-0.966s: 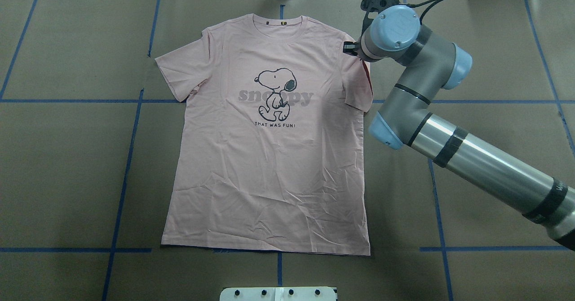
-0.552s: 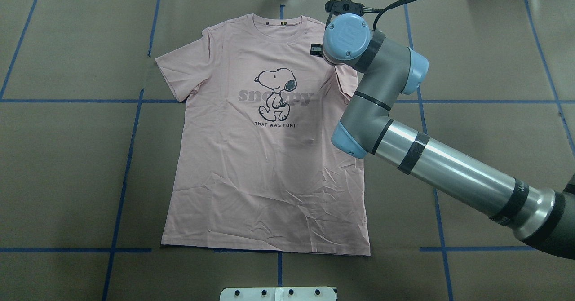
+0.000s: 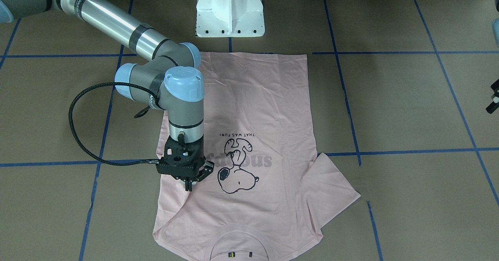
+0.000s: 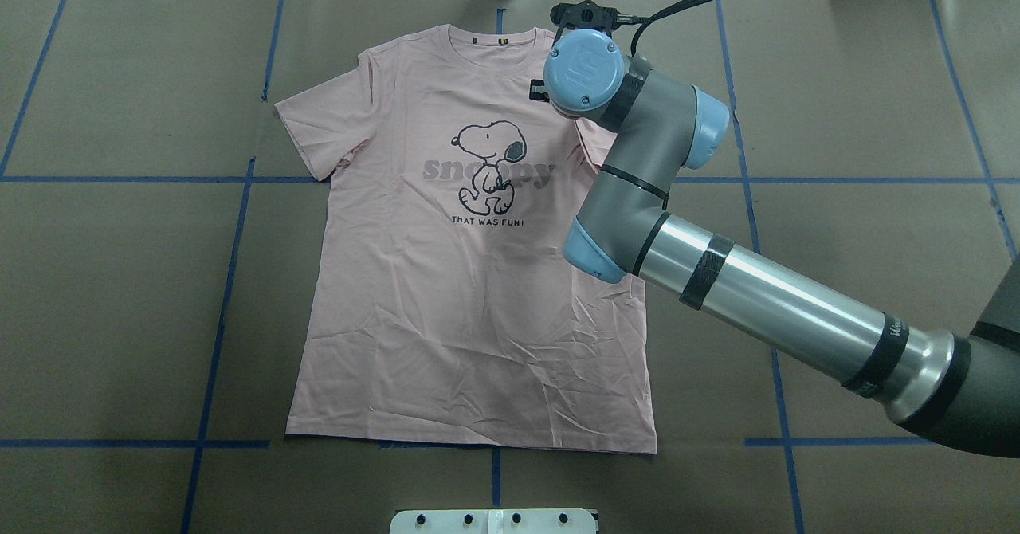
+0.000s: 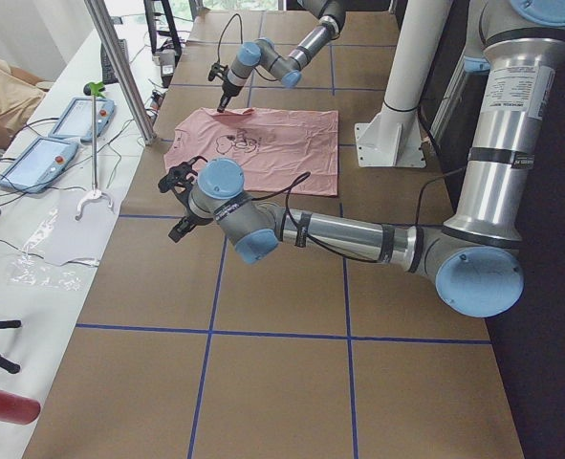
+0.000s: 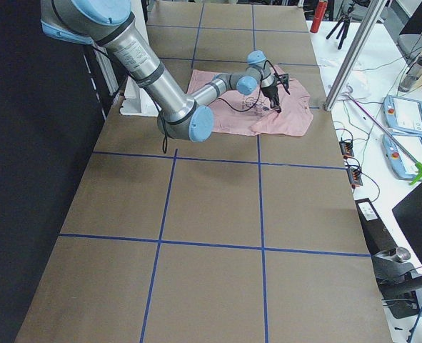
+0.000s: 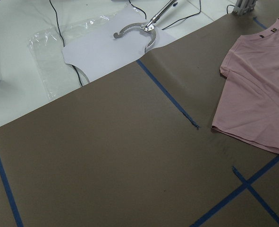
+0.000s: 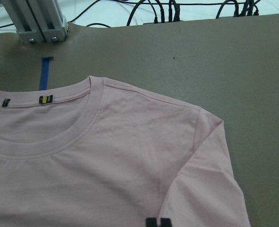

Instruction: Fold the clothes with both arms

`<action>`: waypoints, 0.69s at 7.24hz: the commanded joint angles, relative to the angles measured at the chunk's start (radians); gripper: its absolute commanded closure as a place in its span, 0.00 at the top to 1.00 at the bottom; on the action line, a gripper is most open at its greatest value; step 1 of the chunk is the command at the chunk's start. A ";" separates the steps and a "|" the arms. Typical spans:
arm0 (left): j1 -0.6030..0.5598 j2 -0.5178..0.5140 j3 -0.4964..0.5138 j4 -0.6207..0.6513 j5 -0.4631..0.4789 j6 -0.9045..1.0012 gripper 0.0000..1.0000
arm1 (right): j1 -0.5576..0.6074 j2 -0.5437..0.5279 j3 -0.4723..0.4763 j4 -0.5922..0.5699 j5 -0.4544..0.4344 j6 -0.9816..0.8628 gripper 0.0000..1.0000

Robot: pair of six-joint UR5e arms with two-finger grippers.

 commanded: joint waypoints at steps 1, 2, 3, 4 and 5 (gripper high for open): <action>0.006 0.000 0.003 0.000 0.000 -0.002 1.00 | 0.002 0.036 -0.001 -0.005 0.016 -0.048 1.00; 0.026 -0.002 0.008 0.002 0.018 -0.008 1.00 | 0.028 0.036 0.004 -0.009 0.078 -0.076 1.00; 0.076 -0.024 0.005 0.002 0.090 -0.118 1.00 | 0.080 0.029 0.025 -0.031 0.181 -0.168 1.00; 0.137 -0.063 0.009 0.006 0.142 -0.254 1.00 | 0.144 -0.009 0.066 -0.035 0.284 -0.252 1.00; 0.217 -0.095 0.011 0.009 0.200 -0.383 0.96 | 0.218 -0.081 0.133 -0.035 0.385 -0.352 1.00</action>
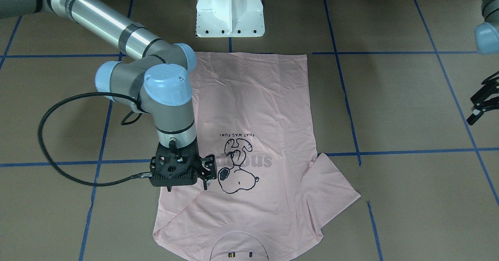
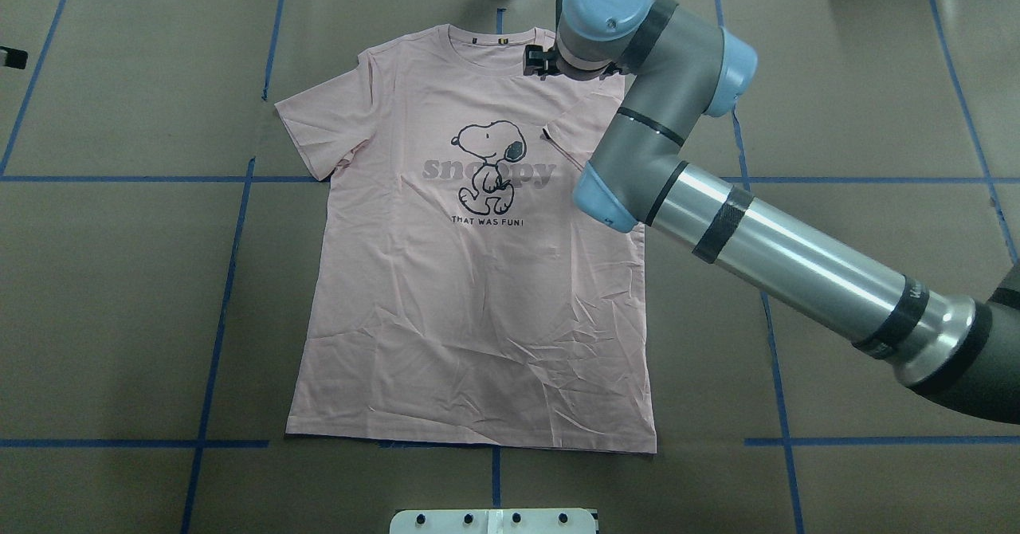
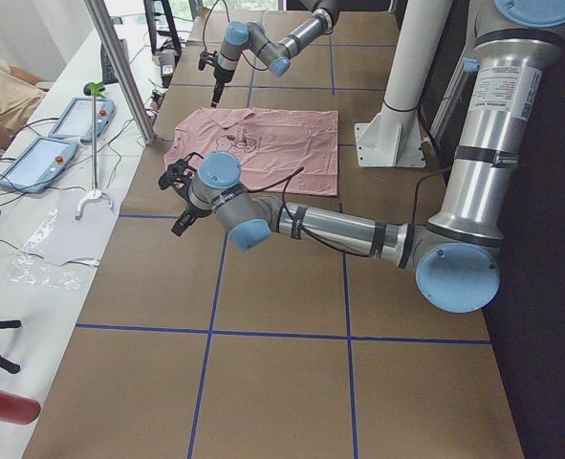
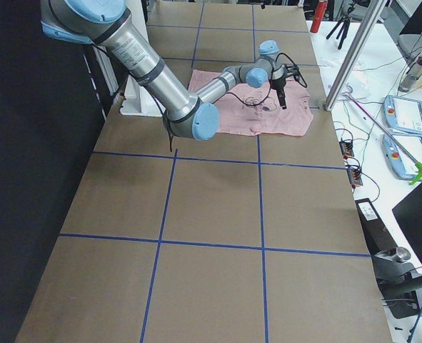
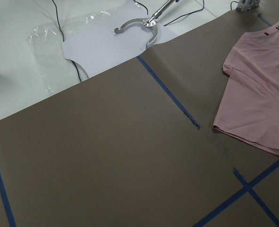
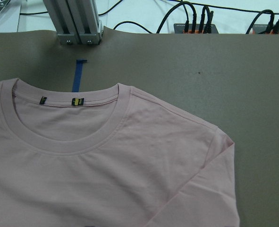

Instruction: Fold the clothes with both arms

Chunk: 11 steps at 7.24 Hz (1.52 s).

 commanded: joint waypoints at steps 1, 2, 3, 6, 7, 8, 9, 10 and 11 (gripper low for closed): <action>0.155 -0.072 0.015 0.004 0.141 -0.263 0.89 | 0.152 -0.158 0.143 0.000 0.219 -0.223 1.00; 0.211 -0.107 0.041 0.004 0.205 -0.351 0.82 | 0.220 -0.244 0.200 0.008 0.285 -0.321 1.00; 0.268 -0.143 0.079 0.004 0.276 -0.423 0.74 | 0.249 -0.316 0.246 0.013 0.299 -0.405 1.00; 0.414 -0.296 0.284 -0.010 0.500 -0.566 0.68 | 0.251 -0.332 0.256 0.019 0.295 -0.406 1.00; 0.446 -0.319 0.324 -0.008 0.554 -0.579 0.68 | 0.251 -0.332 0.256 0.019 0.293 -0.403 1.00; 0.451 -0.351 0.382 -0.010 0.566 -0.579 0.67 | 0.251 -0.334 0.254 0.019 0.292 -0.402 1.00; 0.460 -0.377 0.438 -0.031 0.591 -0.579 0.65 | 0.251 -0.335 0.254 0.019 0.290 -0.400 1.00; 0.465 -0.384 0.485 -0.074 0.593 -0.579 0.64 | 0.251 -0.337 0.256 0.019 0.289 -0.400 1.00; 0.465 -0.401 0.510 -0.079 0.593 -0.577 0.63 | 0.251 -0.337 0.254 0.019 0.289 -0.400 1.00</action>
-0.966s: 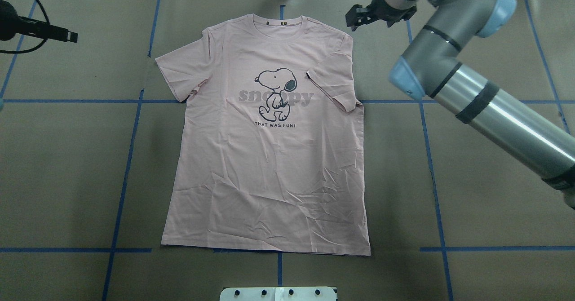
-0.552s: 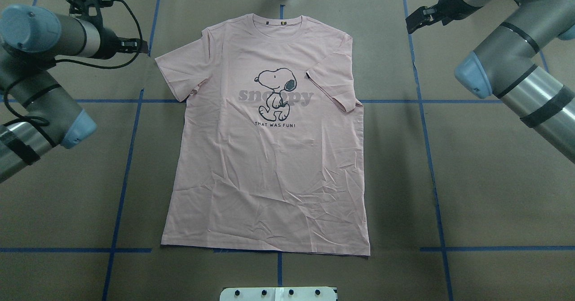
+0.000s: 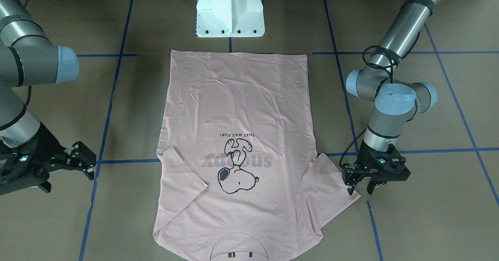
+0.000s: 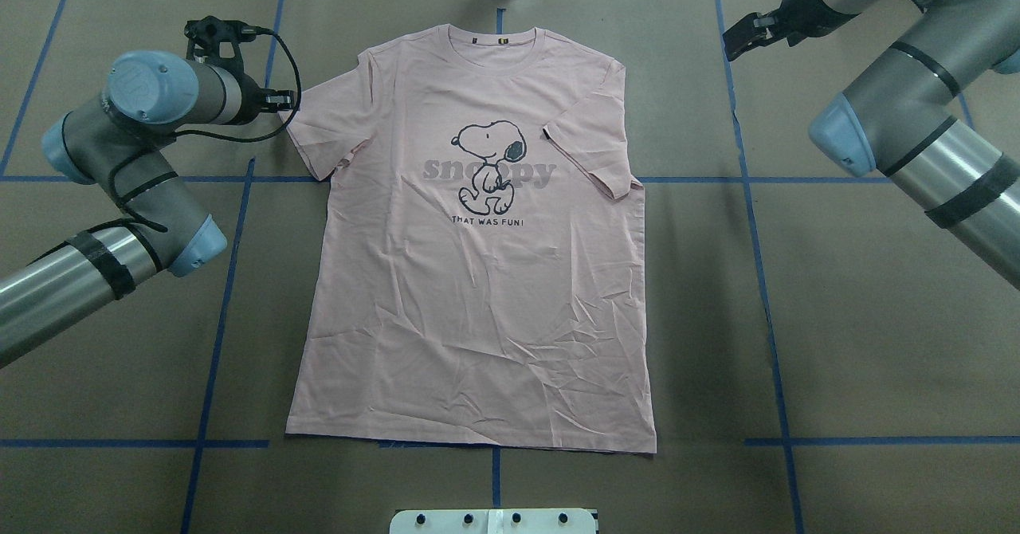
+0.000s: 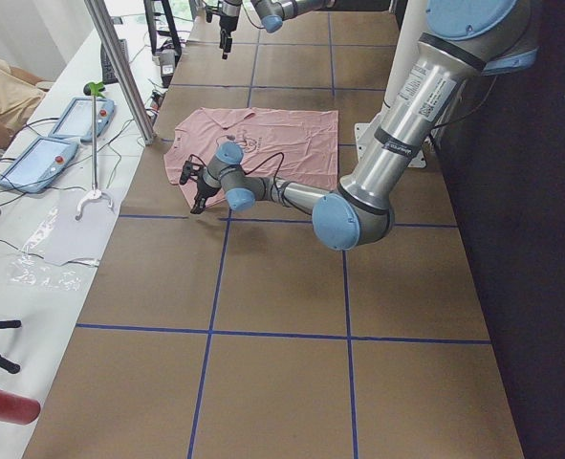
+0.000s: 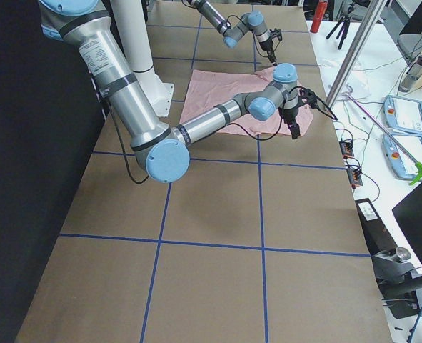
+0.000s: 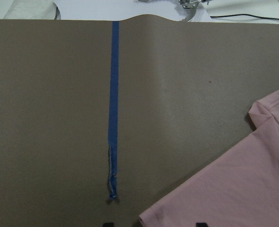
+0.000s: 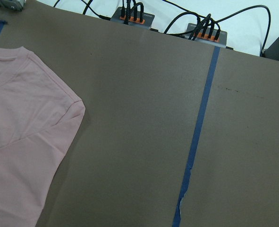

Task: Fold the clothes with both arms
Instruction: 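Move the left gripper over the other shoulder beside the collar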

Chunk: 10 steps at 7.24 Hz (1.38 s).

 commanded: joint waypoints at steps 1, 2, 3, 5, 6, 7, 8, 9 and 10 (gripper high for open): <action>0.010 -0.021 0.048 -0.023 0.005 0.004 0.63 | 0.000 -0.001 -0.001 0.000 -0.002 0.000 1.00; 0.013 -0.021 0.047 -0.025 0.005 0.005 0.60 | 0.000 -0.001 -0.001 0.000 -0.002 0.000 1.00; 0.013 -0.021 0.047 -0.028 0.005 0.005 0.39 | 0.000 -0.001 0.001 0.000 -0.002 0.000 1.00; 0.013 -0.021 0.044 -0.052 0.004 0.007 0.00 | 0.000 -0.001 0.001 0.000 -0.002 0.000 1.00; 0.013 -0.021 0.042 -0.052 0.004 0.010 0.00 | 0.000 -0.002 0.001 0.000 -0.004 0.002 1.00; 0.013 -0.021 0.030 -0.054 0.002 0.010 0.00 | 0.000 -0.003 0.001 0.000 -0.004 0.002 1.00; 0.013 -0.021 -0.037 -0.026 -0.007 0.010 0.00 | 0.000 -0.004 0.003 0.000 -0.004 0.002 1.00; 0.013 -0.033 -0.109 0.080 -0.031 0.001 0.00 | 0.000 -0.004 0.003 0.002 -0.004 0.006 1.00; 0.013 -0.043 -0.200 0.218 -0.033 -0.005 0.00 | -0.002 -0.006 0.003 0.002 -0.004 0.011 1.00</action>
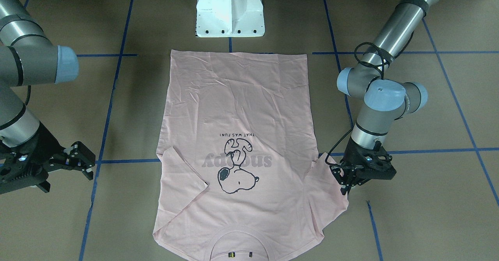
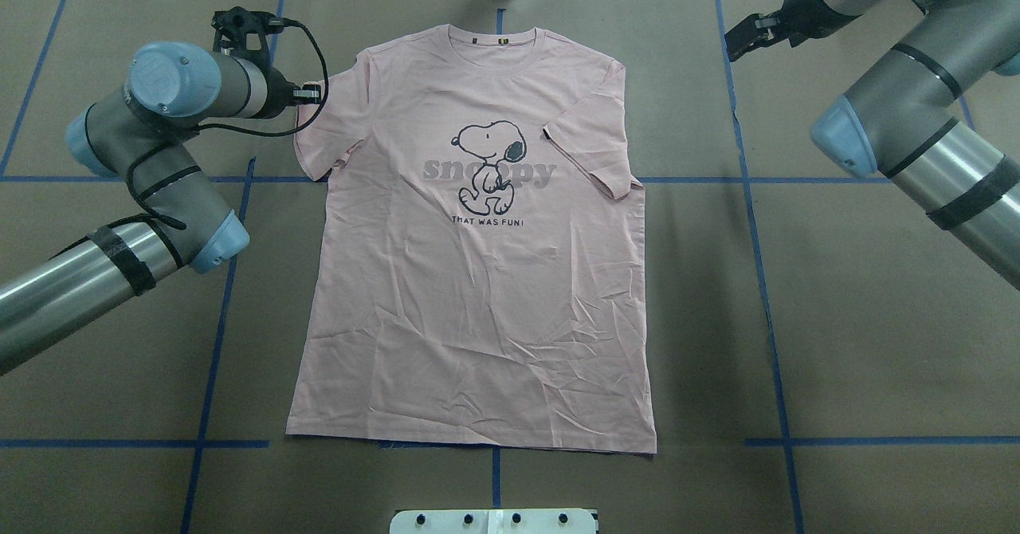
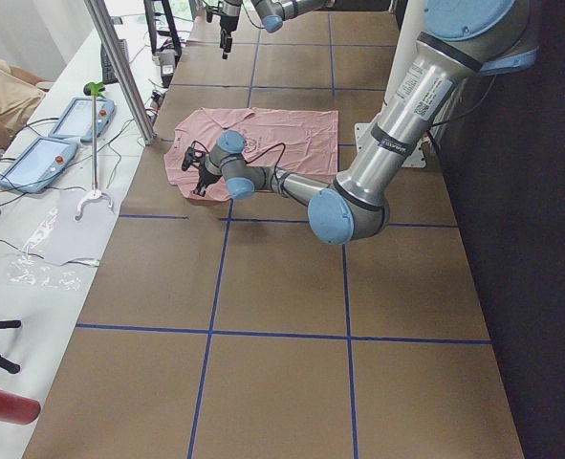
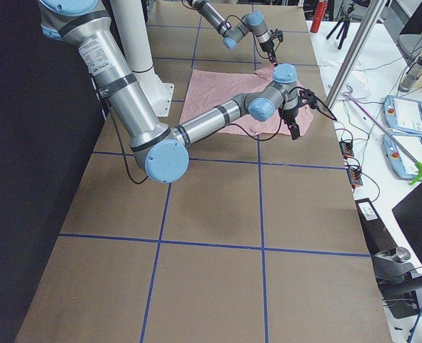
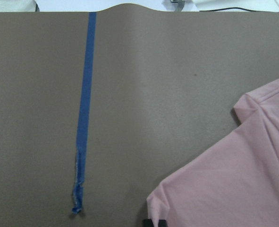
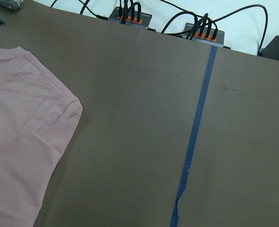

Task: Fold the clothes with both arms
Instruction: 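Move the left gripper over the other shoulder beside the collar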

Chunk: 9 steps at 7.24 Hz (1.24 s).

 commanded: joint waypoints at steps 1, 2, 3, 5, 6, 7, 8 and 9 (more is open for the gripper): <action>0.006 -0.054 -0.125 0.258 -0.005 -0.103 0.00 | -0.001 -0.001 0.000 -0.001 0.000 0.005 1.00; 0.058 -0.120 -0.116 0.363 0.015 -0.165 0.00 | -0.001 -0.001 0.000 -0.001 0.000 0.005 1.00; 0.073 -0.183 -0.076 0.430 0.051 -0.199 0.00 | -0.001 -0.001 -0.001 -0.001 0.000 0.005 1.00; 0.097 -0.257 0.036 0.430 0.071 -0.233 0.06 | -0.007 -0.001 0.000 0.000 -0.002 0.006 1.00; 0.104 -0.265 0.037 0.431 0.072 -0.215 0.78 | -0.009 -0.001 0.000 0.001 0.000 0.015 1.00; 0.115 -0.265 0.028 0.431 0.068 -0.199 1.00 | -0.012 0.002 0.005 0.001 0.000 0.025 1.00; 0.115 -0.254 -0.036 0.425 0.058 -0.195 1.00 | -0.029 0.002 0.025 -0.001 0.000 0.055 1.00; 0.118 -0.228 -0.109 0.430 0.029 -0.182 1.00 | -0.071 0.002 0.051 0.000 0.000 0.180 1.00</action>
